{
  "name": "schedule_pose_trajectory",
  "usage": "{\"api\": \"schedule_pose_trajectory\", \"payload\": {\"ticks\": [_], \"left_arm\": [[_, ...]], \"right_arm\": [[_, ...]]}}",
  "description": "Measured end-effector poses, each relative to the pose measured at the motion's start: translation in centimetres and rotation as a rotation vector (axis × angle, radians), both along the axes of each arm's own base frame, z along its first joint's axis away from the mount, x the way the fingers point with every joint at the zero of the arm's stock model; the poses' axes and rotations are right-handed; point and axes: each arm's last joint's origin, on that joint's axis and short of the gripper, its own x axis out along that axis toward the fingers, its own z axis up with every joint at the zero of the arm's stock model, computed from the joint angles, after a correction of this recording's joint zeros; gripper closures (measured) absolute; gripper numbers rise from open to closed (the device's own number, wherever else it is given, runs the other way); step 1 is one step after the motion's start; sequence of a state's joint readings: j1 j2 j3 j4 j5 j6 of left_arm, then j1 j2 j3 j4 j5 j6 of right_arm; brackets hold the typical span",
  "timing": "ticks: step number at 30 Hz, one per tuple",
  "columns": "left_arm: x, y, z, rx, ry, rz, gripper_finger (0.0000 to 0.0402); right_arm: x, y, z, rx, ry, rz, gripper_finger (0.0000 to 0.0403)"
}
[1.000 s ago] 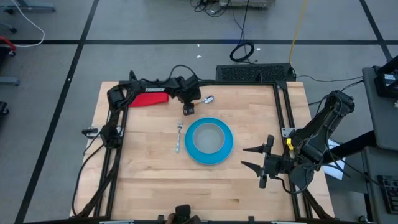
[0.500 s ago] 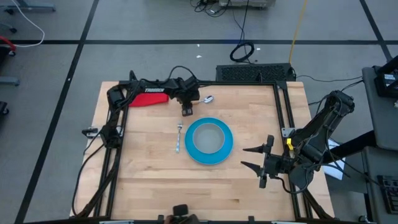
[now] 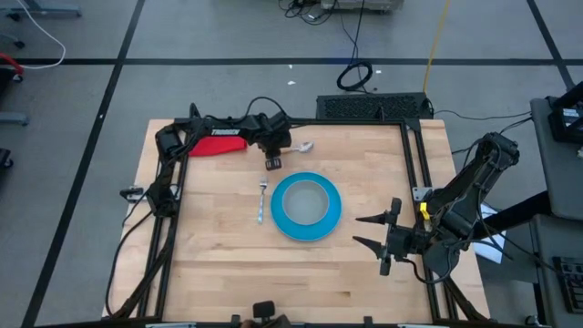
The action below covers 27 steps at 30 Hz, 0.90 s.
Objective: Set table place
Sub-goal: Put the orange spoon into the gray bowl
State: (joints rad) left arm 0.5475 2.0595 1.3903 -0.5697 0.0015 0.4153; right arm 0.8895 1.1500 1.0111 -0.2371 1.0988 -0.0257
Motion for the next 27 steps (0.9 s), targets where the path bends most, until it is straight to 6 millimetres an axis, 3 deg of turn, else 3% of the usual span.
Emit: {"api": "schedule_pose_trajectory", "payload": {"ticks": [4, 15, 27], "left_arm": [[0.2, -0.3, 0.1, 0.008, -0.003, -0.010, 0.0368], [0.4, -0.7, 0.0, -0.006, -0.004, 0.015, 0.0366], [0.4, -0.8, 1.0, 0.036, 0.000, -0.027, 0.0262]], "right_arm": [[0.0, 0.0, 0.0, 0.006, -0.001, -0.001, 0.0200], [0.0, 0.0, 0.0, 0.010, -0.002, -0.001, 0.0200], [0.0, 0.0, 0.0, 0.009, -0.002, -0.001, 0.0200]]}}
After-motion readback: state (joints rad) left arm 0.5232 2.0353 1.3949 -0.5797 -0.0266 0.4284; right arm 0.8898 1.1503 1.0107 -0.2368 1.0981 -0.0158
